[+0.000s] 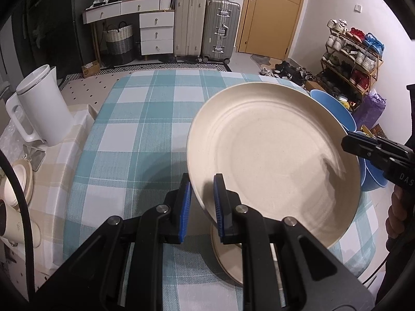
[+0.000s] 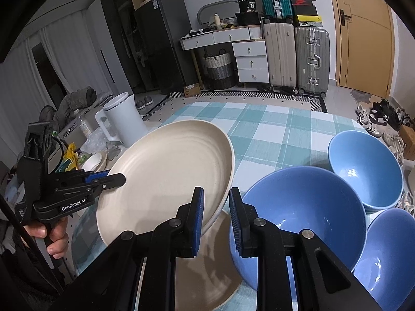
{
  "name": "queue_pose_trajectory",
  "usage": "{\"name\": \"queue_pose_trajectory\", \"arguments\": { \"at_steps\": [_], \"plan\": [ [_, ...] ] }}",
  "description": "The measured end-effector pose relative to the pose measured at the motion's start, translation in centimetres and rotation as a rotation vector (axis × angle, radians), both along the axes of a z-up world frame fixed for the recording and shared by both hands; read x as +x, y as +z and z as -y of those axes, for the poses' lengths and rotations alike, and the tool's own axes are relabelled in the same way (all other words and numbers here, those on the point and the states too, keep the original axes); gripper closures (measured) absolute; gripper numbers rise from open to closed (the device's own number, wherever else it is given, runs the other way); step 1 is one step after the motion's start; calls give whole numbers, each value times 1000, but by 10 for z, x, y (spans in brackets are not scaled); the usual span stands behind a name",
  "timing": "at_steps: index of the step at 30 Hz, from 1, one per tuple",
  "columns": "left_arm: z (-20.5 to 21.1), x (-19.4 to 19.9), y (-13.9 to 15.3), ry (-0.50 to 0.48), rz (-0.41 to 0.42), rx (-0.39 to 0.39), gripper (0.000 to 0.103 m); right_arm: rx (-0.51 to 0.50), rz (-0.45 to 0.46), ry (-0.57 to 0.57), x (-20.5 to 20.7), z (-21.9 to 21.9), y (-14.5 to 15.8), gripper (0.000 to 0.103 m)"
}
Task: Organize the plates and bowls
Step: 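Carry the cream plates with both tools and lower them onto the cloth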
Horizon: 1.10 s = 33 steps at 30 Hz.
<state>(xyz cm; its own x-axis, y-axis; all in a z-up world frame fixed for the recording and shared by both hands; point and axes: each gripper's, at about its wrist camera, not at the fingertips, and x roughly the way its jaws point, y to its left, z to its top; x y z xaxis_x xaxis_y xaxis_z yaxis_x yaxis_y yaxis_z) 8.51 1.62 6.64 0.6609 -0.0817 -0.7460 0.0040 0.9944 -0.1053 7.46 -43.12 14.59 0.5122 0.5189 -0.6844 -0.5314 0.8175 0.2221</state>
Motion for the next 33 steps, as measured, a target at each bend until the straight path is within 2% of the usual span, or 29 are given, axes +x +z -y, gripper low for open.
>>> {"name": "queue_pose_trajectory", "arguments": {
  "at_steps": [17,33],
  "plan": [
    [-2,-23,-19,-13,-4,16,90,13,20,3,-25,-1,-17,81],
    [-4,-38,-46,-45,-31,29,89,-2,-15,19,-45,0,-36,81]
  ]
}}
